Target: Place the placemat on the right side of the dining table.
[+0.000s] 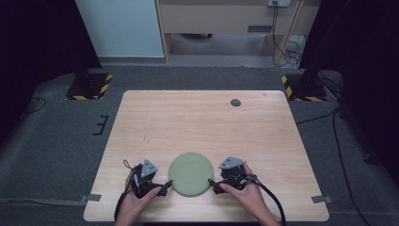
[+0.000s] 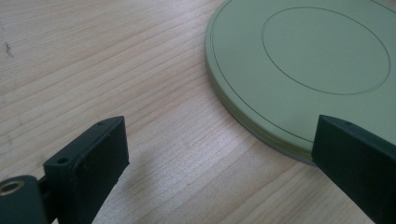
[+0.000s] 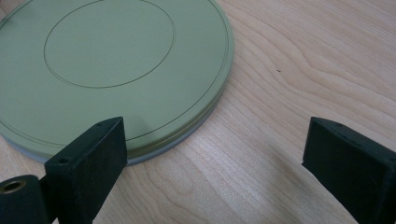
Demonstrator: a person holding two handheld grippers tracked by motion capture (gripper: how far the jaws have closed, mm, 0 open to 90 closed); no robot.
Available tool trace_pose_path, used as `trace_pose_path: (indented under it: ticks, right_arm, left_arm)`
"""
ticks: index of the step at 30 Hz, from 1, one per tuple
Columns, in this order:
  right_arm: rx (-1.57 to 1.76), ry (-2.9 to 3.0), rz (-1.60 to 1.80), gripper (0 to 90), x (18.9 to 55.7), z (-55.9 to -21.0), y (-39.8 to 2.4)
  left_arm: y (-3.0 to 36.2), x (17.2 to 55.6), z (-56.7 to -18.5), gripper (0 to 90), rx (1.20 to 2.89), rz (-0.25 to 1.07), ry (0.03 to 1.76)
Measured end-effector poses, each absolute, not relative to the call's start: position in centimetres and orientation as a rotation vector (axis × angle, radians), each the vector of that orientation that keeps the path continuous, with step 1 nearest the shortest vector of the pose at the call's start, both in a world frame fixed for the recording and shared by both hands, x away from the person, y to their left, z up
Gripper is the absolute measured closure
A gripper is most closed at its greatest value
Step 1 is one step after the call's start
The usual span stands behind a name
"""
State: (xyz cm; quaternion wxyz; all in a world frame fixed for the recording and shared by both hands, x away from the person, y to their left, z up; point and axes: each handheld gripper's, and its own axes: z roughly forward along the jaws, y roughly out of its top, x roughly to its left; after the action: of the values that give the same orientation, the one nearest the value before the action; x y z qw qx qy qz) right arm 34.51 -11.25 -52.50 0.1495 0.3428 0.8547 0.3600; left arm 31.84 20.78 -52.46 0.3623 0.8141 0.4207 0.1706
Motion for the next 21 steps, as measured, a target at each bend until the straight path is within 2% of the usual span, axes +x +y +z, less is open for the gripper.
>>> trace_pose_path:
  ticks: [21]
  right_arm:
    - [1.012, 2.438, 1.007, 3.4, 34.82, -52.51, -11.14]
  left_arm:
    - [20.34, 32.17, -52.68, 1.5, 2.127, 0.457, 1.086]
